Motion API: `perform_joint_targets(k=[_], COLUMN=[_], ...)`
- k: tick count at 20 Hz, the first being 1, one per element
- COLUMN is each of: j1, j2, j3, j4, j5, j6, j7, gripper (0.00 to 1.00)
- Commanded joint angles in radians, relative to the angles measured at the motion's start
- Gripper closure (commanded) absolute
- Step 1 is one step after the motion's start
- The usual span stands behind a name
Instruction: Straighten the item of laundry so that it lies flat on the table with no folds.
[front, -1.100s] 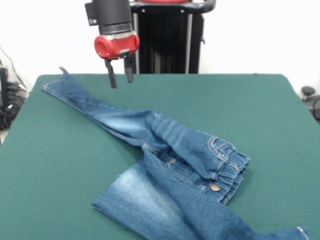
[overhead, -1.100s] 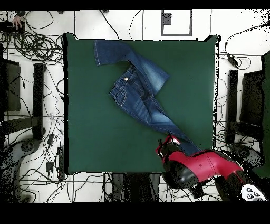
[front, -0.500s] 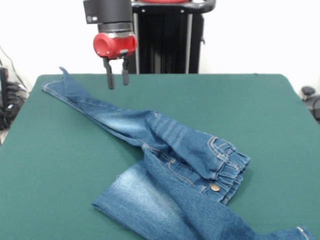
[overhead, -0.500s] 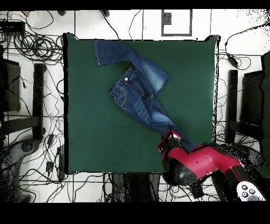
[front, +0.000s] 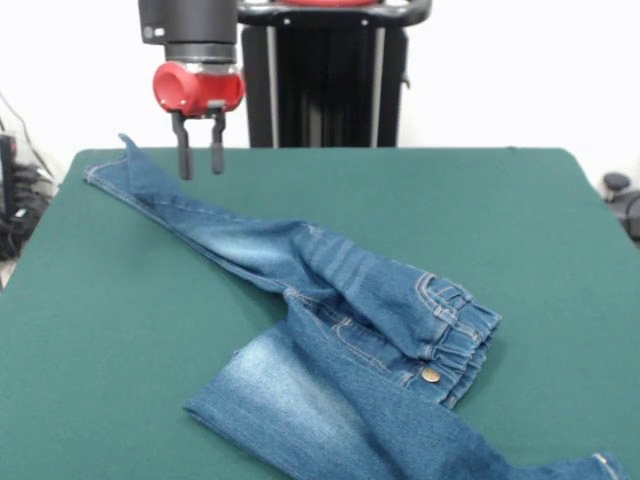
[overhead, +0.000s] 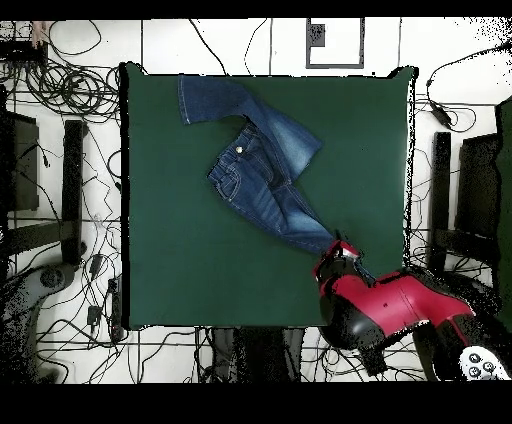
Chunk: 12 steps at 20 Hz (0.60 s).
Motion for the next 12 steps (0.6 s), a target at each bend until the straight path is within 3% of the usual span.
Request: perform_joint_targets(k=[1, 12], j1=[0.064, 0.182], j2=[0.048, 0.097], j3=[-0.049, -0.177], j4=[-0.090, -0.155], j5=[-0.103, -0.179], j6=[0.057, -0.019], j7=[0.007, 0.129], gripper=[0.00, 0.00])
